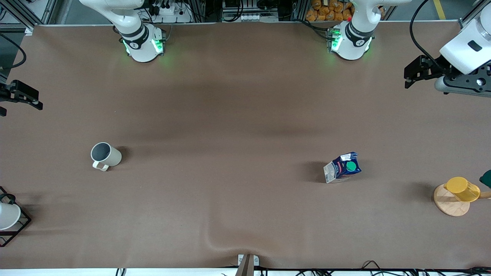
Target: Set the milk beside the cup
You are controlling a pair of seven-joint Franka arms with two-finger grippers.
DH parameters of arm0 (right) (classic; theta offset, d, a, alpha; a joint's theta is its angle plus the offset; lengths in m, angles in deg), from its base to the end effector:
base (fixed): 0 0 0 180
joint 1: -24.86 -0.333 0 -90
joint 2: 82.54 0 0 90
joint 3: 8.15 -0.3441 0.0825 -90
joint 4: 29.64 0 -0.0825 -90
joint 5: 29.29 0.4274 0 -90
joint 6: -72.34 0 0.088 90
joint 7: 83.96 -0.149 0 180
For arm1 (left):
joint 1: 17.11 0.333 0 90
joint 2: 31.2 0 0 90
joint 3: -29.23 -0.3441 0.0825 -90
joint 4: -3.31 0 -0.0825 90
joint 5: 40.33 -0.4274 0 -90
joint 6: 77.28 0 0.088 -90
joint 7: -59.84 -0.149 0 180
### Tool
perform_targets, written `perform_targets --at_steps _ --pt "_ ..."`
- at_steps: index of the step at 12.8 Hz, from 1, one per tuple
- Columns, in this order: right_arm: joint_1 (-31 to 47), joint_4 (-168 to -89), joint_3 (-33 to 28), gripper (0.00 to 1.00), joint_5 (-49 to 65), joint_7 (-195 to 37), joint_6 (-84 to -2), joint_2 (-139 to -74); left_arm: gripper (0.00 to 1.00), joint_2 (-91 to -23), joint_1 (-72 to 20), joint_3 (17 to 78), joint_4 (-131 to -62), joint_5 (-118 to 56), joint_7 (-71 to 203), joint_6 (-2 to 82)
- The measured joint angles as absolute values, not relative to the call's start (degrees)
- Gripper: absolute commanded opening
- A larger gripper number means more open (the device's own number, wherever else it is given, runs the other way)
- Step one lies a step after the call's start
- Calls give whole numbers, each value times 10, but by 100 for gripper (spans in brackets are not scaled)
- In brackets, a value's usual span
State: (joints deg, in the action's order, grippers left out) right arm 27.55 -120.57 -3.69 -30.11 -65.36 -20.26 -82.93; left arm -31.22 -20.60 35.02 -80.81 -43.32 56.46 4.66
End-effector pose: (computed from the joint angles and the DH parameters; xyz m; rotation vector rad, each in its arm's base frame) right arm 0.6004 -0.0773 0.6022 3.1064 0.3122 0.0289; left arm 0.5753 -0.0855 0.6507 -3.0697 0.3307 0.0551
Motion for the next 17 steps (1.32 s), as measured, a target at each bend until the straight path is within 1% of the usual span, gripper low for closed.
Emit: perform_targets --at_steps 4,6,8,10,12,14,17 --pt "276 -1206 -36 100 -301 -654 -202 -829 100 -313 -206 350 -801 -433 567 50" --pt "276 -1206 -36 100 -301 -654 -202 -830 100 -326 -207 350 -794 -433 582 60" --pt "276 -1206 -36 100 -301 -654 -202 -830 100 -371 -209 351 -766 -433 618 79" --pt "277 -1206 -35 100 -302 -654 -201 -831 100 -429 -211 353 -739 -433 665 121" --pt "279 -1206 -35 100 -302 -654 -201 -836 100 -477 -217 357 -726 -432 722 161" --pt "280 -1206 -35 100 -302 -653 -202 -852 100 -507 -232 358 -720 -432 769 199" --pt "282 -1206 -34 100 -304 -653 -207 -891 100 -535 -239 359 -718 -432 818 232"
